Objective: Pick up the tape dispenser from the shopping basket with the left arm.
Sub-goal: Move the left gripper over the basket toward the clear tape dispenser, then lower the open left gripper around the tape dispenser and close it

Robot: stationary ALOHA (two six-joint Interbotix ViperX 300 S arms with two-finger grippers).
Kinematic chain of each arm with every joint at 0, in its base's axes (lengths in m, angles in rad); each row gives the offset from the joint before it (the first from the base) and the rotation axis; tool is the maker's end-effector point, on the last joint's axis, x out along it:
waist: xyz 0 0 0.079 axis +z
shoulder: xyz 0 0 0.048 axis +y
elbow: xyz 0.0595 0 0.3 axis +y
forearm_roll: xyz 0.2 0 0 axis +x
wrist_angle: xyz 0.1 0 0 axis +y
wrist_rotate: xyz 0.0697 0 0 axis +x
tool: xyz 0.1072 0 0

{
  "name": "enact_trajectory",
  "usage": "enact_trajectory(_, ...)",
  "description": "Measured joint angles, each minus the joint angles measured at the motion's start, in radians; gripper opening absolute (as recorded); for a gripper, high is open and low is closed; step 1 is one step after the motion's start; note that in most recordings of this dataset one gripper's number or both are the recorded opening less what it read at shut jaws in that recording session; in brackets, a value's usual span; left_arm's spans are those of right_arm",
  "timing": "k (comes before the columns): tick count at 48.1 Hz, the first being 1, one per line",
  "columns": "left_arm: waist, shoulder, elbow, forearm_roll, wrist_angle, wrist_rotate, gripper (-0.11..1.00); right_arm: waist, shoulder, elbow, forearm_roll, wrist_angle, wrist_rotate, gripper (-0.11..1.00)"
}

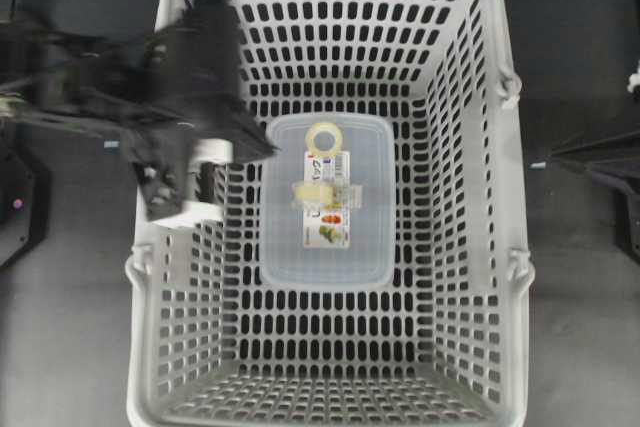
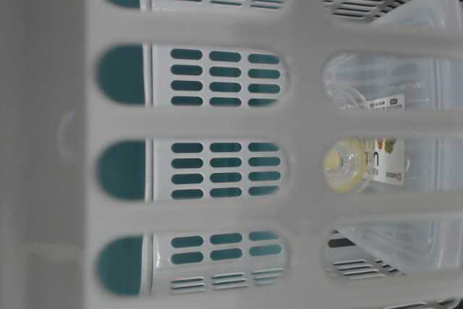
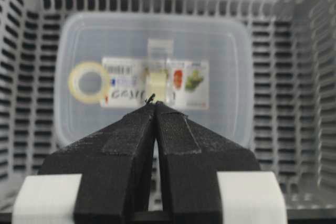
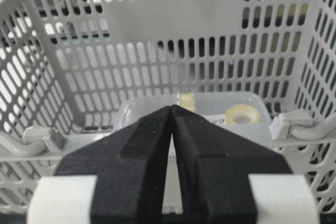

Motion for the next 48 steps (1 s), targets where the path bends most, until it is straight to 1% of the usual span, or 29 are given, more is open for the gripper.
enact_trajectory(9, 0.014, 0.098, -0.083, 0.002, 0.095, 0.025, 0.01, -0.002, -0.018, -0.003, 0.000, 0.005, 0.000, 0.00)
enact_trajectory(11, 0.018, 0.114, -0.097, 0.002, 0.110, 0.025, 0.01, -0.002, -0.023, -0.005, 0.000, 0.006, 0.000, 0.02)
enact_trajectory(13, 0.023, 0.129, -0.110, 0.002, 0.123, 0.025, 0.03, 0.000, -0.026, -0.005, 0.000, 0.008, 0.000, 0.07)
enact_trajectory(14, 0.025, 0.137, -0.120, 0.002, 0.132, 0.025, 0.06, 0.000, -0.029, -0.006, 0.000, 0.008, 0.000, 0.11)
enact_trajectory(17, 0.025, 0.163, -0.149, 0.002, 0.161, 0.025, 0.21, -0.002, -0.035, -0.006, 0.000, 0.008, 0.000, 0.24)
enact_trajectory(18, 0.025, 0.173, -0.161, 0.002, 0.179, 0.025, 0.29, 0.000, -0.035, -0.008, 0.000, 0.006, 0.000, 0.29)
enact_trajectory(24, 0.021, 0.233, -0.229, 0.002, 0.304, 0.025, 0.66, 0.000, -0.043, -0.008, 0.000, 0.006, 0.000, 0.59)
enact_trajectory(27, 0.021, 0.265, -0.259, 0.002, 0.353, 0.025, 0.81, 0.000, -0.048, -0.006, 0.000, 0.006, 0.000, 0.73)
enact_trajectory(30, 0.018, 0.298, -0.287, 0.002, 0.371, 0.029, 0.90, 0.000, -0.051, -0.009, 0.000, 0.006, 0.002, 0.78)
enact_trajectory(37, 0.012, 0.341, -0.325, 0.002, 0.370, 0.044, 0.89, 0.000, -0.052, -0.009, 0.000, 0.002, 0.000, 0.76)
enact_trajectory(48, 0.006, 0.417, -0.330, 0.002, 0.371, 0.054, 0.91, 0.000, -0.052, -0.009, 0.000, -0.003, 0.000, 0.75)
